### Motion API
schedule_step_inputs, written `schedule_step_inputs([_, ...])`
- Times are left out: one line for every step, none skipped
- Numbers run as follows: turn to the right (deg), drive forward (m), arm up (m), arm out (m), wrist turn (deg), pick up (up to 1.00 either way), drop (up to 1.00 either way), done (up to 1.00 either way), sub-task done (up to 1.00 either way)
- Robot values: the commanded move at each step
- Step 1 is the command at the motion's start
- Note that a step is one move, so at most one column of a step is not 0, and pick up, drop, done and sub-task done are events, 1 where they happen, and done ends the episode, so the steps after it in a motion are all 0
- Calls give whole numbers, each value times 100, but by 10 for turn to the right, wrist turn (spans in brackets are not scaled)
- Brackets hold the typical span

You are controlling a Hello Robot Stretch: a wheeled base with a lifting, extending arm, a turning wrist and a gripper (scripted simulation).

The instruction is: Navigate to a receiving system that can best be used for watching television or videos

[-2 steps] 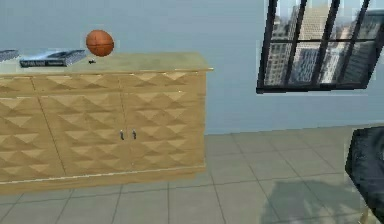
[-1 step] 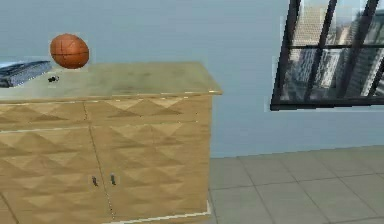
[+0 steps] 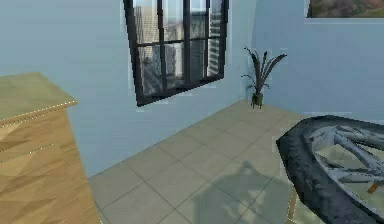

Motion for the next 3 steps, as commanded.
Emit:
schedule_step_inputs([0,85,0,0,0,0,0,0,0])
schedule_step_inputs([360,0,0,0,0,0,0,0,0])
schedule_step_inputs([0,95,0,0,0,0,0,0,0])
